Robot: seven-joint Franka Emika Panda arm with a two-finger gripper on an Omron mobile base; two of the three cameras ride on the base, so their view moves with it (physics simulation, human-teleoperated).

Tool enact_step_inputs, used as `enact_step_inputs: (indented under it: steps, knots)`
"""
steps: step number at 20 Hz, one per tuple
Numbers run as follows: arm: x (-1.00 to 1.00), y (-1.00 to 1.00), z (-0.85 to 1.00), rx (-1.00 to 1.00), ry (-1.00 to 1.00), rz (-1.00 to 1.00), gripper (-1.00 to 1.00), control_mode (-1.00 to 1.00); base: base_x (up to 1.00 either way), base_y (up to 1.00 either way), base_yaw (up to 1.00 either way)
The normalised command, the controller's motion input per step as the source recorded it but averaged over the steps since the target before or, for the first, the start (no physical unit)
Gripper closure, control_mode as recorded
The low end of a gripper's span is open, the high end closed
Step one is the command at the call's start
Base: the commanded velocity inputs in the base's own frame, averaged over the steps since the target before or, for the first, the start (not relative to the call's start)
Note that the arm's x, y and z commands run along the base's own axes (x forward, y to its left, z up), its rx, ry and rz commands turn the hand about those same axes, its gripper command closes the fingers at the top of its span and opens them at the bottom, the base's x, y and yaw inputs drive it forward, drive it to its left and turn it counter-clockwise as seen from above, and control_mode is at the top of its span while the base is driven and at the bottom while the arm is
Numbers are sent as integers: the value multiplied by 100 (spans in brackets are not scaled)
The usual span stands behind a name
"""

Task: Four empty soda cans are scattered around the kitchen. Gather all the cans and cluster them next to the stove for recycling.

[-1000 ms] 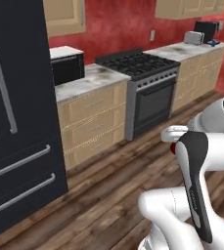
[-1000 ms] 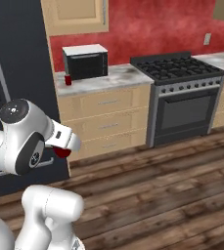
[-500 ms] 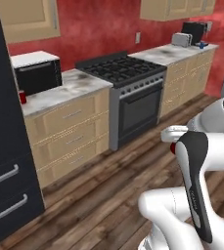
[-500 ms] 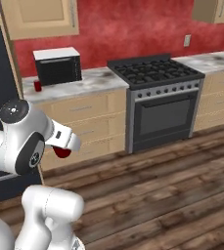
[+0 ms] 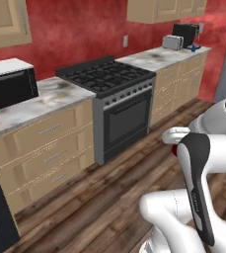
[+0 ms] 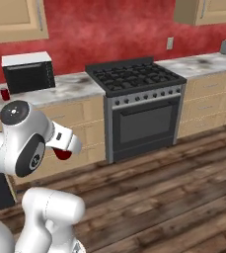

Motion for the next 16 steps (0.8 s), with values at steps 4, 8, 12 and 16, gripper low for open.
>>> enact_step_inputs:
  steps: [4, 8, 12, 16]
  knots:
    - [0, 0, 0, 0, 0, 0, 100, 100, 84, -31, -2]
    - [0, 0, 0, 0, 0, 0, 100, 100, 96, -24, 0]
    - [0, 0, 0, 0, 0, 0, 100, 100, 97, -26, 0]
    - [0, 0, 0, 0, 0, 0, 100, 100, 84, -42, 0]
